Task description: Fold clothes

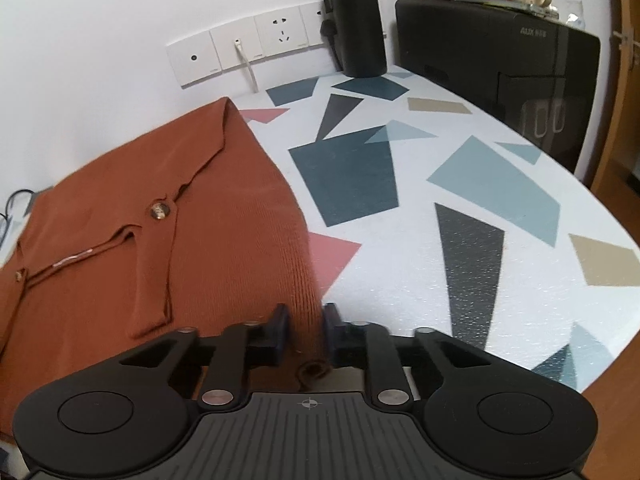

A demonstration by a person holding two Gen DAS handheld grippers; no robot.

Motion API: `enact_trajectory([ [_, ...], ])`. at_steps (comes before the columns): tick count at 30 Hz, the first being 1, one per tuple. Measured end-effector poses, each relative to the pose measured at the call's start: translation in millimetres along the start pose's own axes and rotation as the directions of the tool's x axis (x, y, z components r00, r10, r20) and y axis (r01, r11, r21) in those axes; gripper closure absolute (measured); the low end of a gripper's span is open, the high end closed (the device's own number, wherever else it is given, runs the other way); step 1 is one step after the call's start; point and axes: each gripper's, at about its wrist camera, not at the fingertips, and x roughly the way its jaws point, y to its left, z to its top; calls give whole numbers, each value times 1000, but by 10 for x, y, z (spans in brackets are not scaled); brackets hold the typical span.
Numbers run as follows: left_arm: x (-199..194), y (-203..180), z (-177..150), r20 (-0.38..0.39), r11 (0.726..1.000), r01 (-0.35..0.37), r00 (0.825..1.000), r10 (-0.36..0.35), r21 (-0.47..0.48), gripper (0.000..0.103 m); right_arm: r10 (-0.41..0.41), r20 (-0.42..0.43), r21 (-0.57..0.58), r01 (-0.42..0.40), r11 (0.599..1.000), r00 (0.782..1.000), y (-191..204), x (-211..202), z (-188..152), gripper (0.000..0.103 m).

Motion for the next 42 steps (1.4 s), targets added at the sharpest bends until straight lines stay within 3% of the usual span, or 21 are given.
enact_trajectory([
  [5, -7, 83, -7, 14, 998, 7, 1000, -6, -66, 6, -29, 31, 26, 28, 999, 999, -60, -94, -13, 93],
  [7, -31, 150, -25, 35, 992, 15, 999, -10, -125, 6, -43, 16, 55, 42, 998, 999, -66, -118, -8, 88],
  [10, -83, 293, -62, 68, 970, 46, 997, -30, -239, 6, -79, 52, 55, 76, 996, 996, 31, -228, 8, 53],
  [11, -102, 354, -75, 77, 960, 50, 997, -30, -276, 6, -69, 76, 46, 66, 997, 995, 87, -281, 22, 36],
  [15, -137, 667, -109, 112, 897, 58, 994, -9, -438, 6, 9, 111, -6, -9, 1000, 994, 335, -398, 99, 12],
  [20, -114, 1074, -79, 174, 789, 101, 985, 7, -607, 6, 100, 64, -86, -95, 992, 993, 716, -317, 174, 9],
  [27, 90, 1182, 150, 162, 819, 39, 984, 67, -572, 15, 114, 25, -144, -109, 984, 993, 1108, -146, 233, 9],
  [29, 90, 1189, 168, 173, 815, 47, 983, 66, -577, 35, 88, 25, -134, -84, 987, 996, 1104, -102, 254, 9],
  [30, 88, 1204, 172, 181, 809, 63, 982, 54, -585, 39, 72, 26, -111, -69, 991, 997, 1056, -86, 266, 9],
  [31, 94, 1227, 171, 190, 799, 92, 981, 28, -594, 54, 59, 26, -85, -57, 995, 998, 989, -64, 276, 9],
  [32, 110, 1250, 164, 193, 785, 126, 981, -8, -606, 60, 43, 23, -53, -42, 998, 999, 908, -45, 279, 9],
  [34, 130, 1274, 147, 202, 762, 169, 978, -51, -626, 60, 7, 9, 9, -7, 1000, 1000, 733, -27, 271, 9],
  [35, 136, 1267, 146, 206, 762, 173, 977, -53, -624, 59, -11, 3, 33, 11, 999, 1000, 650, -24, 262, 10],
  [38, 154, 1193, 172, 209, 796, 159, 977, -42, -584, 60, -66, -12, 88, 67, 994, 998, 421, -19, 218, 10],
  [39, 168, 1178, 184, 208, 801, 166, 977, -53, -576, 66, -80, -15, 104, 81, 991, 997, 360, -16, 213, 10],
  [40, 183, 1165, 195, 207, 802, 175, 976, -66, -571, 88, -89, -19, 119, 90, 989, 996, 313, -14, 211, 10],
  [42, 195, 1164, 191, 214, 785, 195, 974, -81, -588, 90, -99, -29, 147, 102, 984, 995, 242, -8, 212, 10],
])
